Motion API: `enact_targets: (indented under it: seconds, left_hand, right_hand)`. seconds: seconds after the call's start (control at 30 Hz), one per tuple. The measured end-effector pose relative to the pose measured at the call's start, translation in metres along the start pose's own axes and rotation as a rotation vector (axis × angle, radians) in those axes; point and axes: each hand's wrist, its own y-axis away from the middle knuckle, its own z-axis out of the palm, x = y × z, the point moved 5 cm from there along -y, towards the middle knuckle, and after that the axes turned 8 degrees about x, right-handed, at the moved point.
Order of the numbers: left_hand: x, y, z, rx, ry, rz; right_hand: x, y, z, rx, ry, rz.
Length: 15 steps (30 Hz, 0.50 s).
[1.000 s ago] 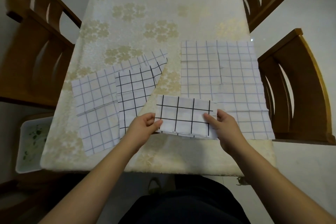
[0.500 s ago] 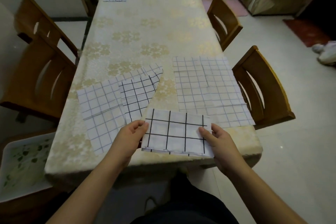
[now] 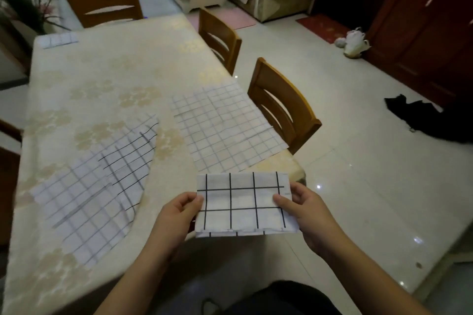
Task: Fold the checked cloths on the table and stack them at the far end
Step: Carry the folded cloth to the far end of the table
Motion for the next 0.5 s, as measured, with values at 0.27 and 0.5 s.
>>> enact_targets:
  seconds: [0.27, 0.5]
  left_hand:
    - [0.011, 0.003, 0.121, -0.098, -0.139, -0.007]
    - [0.03, 0.01, 0.257, -0.196, -0.297, 0.082]
  right_hand:
    - [0.009, -0.011, -0.113, 0.143, -0.112, 0.03]
    - [0.01, -0.034, -0.234, 0.296, -0.182, 0.007]
